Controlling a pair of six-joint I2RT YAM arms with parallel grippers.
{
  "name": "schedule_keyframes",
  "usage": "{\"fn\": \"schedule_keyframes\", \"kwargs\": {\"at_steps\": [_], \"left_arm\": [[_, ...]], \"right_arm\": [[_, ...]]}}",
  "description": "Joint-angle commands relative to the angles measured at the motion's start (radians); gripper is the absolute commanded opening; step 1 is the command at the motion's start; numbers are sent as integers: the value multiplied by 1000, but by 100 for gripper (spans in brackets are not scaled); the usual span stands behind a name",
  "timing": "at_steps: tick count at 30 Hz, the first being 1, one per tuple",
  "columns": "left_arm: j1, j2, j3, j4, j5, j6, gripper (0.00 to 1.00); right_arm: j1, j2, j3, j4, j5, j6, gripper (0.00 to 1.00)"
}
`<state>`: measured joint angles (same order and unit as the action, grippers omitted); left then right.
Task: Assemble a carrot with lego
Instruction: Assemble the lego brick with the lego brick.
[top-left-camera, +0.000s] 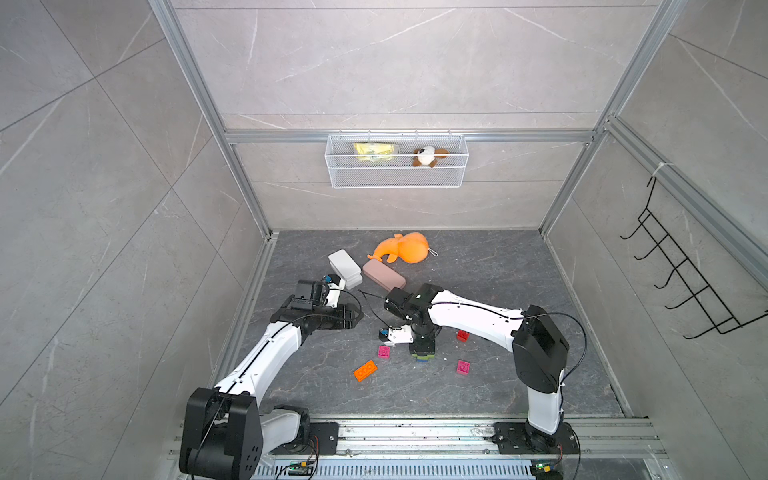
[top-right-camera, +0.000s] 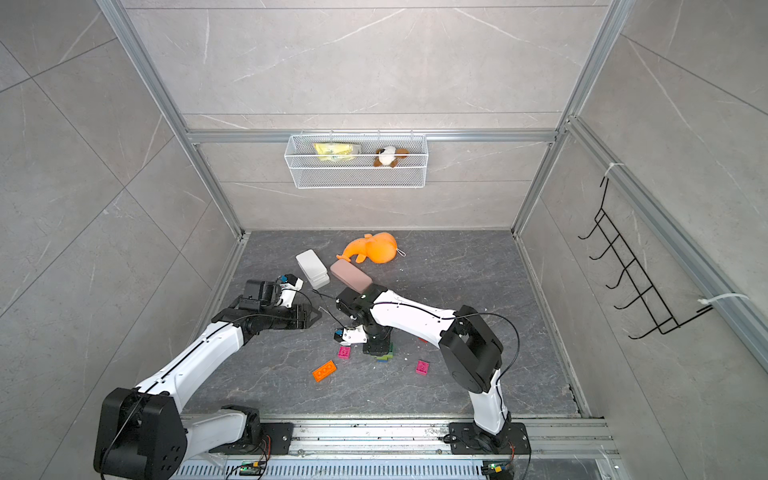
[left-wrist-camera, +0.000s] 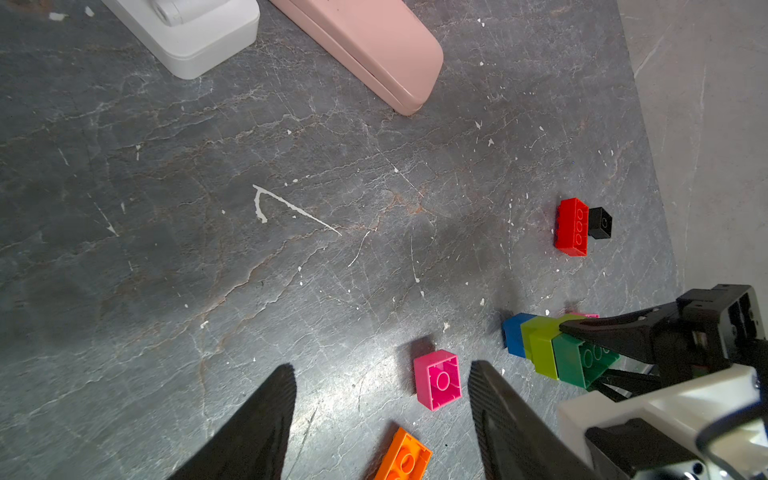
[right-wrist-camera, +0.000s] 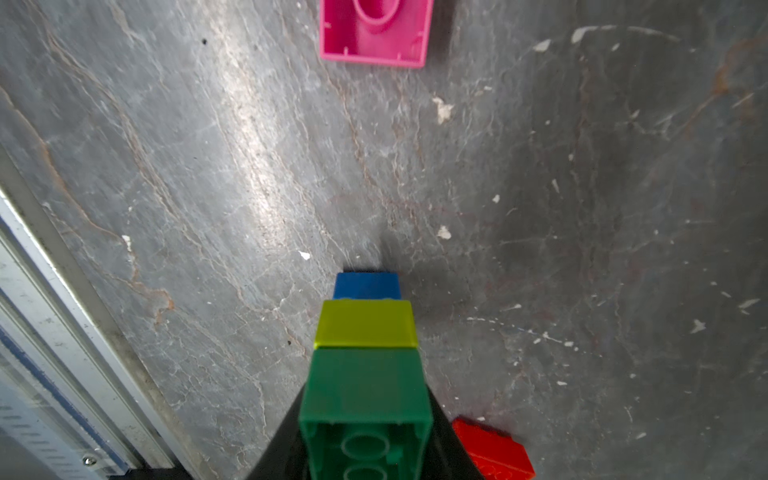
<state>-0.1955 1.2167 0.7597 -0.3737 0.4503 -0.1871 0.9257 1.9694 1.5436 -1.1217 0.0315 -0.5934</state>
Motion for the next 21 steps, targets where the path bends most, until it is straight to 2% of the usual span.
{"fn": "schedule_keyframes", "kwargs": {"at_steps": [1, 12, 21], "left_arm": [[4, -9, 8, 5, 22, -2, 70], [4, -19, 3, 9, 24, -8, 69], [4, -17, 13, 12, 34, -8, 69]], "right_arm": [[-4, 155, -111, 6, 20, 18, 32], [-6, 94, -126, 50, 30, 14, 42], [-16, -86, -97, 108, -7, 13, 66]]}}
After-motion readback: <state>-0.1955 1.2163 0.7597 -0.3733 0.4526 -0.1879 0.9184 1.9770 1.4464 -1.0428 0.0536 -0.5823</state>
